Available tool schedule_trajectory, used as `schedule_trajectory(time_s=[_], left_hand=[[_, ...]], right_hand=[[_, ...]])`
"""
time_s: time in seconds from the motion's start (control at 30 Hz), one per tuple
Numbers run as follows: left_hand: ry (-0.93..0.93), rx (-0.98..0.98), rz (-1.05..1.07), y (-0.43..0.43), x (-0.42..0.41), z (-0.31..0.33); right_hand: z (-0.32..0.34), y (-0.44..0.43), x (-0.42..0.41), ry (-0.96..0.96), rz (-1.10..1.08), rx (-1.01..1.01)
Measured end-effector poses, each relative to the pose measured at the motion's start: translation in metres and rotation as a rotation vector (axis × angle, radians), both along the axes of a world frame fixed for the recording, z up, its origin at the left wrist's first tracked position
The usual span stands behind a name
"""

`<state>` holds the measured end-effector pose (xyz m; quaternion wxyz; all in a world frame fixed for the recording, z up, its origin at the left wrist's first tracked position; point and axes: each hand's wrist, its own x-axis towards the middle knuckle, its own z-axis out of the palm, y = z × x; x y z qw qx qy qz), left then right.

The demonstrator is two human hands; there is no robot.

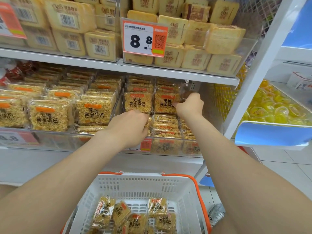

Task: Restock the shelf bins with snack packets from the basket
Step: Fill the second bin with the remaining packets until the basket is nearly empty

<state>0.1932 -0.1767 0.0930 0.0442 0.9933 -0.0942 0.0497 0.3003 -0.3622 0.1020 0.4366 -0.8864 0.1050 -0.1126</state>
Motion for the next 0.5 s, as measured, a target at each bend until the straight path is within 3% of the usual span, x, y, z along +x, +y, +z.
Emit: schedule_trajectory(time_s=[0.27,0.4,0.5], left_hand=[[0.018,0.053,-0.008,-0.003,-0.002,0.002],[0.031,0.054,-0.014,-0.002,-0.002,0.003],[0.017,0.029,-0.024,0.000,-0.003,0.003]], right_hand=[[-0.012,0.005,0.000,-0.068,0.008,-0.082],[-0.019,0.007,-0.003,-0.067,-0.025,-0.335],[-0.017,0.004,-0.007,-0.072,-0.030,-0.387]])
